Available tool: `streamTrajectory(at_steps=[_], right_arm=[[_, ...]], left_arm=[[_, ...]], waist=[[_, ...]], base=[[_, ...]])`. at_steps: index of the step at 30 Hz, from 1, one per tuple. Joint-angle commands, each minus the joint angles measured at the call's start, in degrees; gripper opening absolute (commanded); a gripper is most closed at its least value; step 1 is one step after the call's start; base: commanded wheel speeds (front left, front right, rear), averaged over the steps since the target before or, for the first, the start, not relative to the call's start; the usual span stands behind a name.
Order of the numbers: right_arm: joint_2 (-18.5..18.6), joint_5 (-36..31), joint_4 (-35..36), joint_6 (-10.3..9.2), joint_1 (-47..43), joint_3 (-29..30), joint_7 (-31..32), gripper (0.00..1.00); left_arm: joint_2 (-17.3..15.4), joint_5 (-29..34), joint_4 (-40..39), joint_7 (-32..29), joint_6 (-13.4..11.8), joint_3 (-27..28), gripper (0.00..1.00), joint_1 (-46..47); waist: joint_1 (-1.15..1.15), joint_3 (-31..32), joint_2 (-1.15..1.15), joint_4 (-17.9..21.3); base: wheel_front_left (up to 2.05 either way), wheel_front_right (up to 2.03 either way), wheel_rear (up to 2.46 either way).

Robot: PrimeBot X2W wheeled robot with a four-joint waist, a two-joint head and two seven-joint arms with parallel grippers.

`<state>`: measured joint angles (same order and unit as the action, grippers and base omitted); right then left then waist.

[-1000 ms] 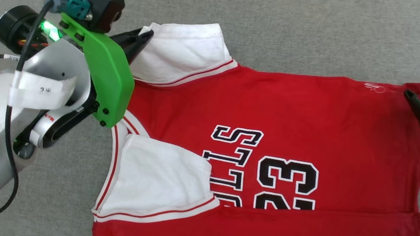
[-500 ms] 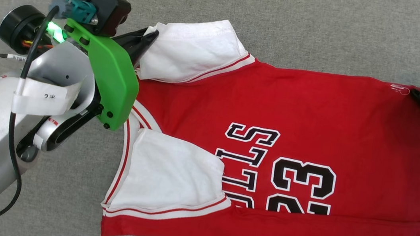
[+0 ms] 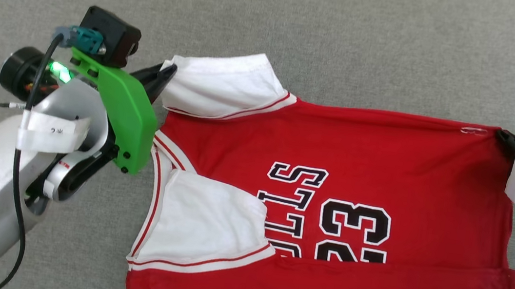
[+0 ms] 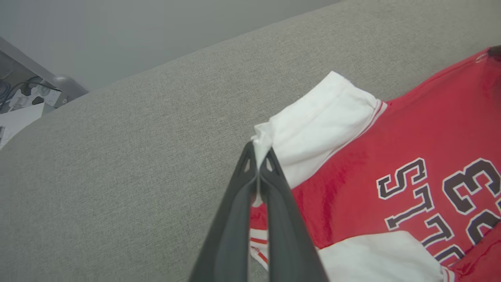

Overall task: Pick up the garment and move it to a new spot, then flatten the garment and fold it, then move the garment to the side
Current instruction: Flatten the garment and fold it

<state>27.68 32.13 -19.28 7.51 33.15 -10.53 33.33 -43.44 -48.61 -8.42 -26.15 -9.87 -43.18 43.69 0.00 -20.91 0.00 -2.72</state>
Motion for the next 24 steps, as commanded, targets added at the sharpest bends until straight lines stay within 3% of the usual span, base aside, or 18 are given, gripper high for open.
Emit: streamTrajectory(at_steps=[1,14,24], right_arm=[[-0.1,1.1,0.0,-0.02,-1.5,0.7,-1.2,0.00],[0.6,8.9,7.4,-0.02,-18.1,3.2,-10.0,0.00],[2.5,12.9,12.4,-0.02,-27.8,3.1,-9.9,0.00]], left_arm=[[0.0,-0.5,0.1,0.7,-0.5,0.2,0.00,-1.6],[-0.7,-3.5,-2.8,3.0,-4.2,-1.4,0.00,-12.8],[-2.7,-6.0,-3.3,4.3,-5.7,-4.1,0.00,-23.3]], waist=[[0.00,3.2,0.00,0.2],[0.00,10.0,0.00,-2.2],[0.00,11.8,0.00,-2.4]], base=[[0.00,0.00,0.00],[0.00,0.00,0.00],[0.00,0.00,0.00]])
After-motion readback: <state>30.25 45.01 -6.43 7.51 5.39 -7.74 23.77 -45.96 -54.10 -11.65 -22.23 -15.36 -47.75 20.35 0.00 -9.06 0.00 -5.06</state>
